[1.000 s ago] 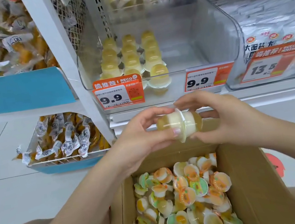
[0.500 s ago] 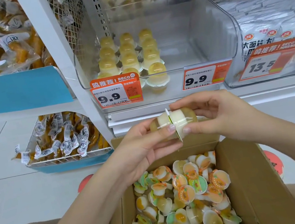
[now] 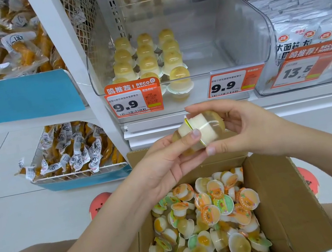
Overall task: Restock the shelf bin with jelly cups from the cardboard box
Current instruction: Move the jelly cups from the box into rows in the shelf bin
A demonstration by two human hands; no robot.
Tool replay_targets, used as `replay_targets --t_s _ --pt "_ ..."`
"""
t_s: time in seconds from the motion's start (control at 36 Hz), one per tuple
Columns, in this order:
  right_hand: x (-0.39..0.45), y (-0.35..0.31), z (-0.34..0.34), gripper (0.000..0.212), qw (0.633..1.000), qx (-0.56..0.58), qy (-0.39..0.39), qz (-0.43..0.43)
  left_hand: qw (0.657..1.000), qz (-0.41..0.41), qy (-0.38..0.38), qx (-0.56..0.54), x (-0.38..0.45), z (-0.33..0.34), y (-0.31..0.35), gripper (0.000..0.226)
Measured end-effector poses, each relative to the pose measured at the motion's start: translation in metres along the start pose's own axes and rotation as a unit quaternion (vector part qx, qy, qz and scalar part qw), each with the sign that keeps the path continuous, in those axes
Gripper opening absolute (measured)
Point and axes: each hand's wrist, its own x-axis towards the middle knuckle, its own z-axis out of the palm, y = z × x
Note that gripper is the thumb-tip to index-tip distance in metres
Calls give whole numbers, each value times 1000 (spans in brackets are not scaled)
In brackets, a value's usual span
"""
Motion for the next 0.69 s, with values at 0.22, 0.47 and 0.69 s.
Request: replay_targets --t_s 0.22,0.47,0.69 --pt "7 38 8 63 986 -165 -4 20 990 -77 -22 115 28 -25 -13 50" --pt "-20 188 67 66 903 -299 -190 242 822 -234 98 509 68 -127 -73 60" --pt "-65 259 109 67 879 -299 -251 276 822 -180 213 496 94 -179 -162 36"
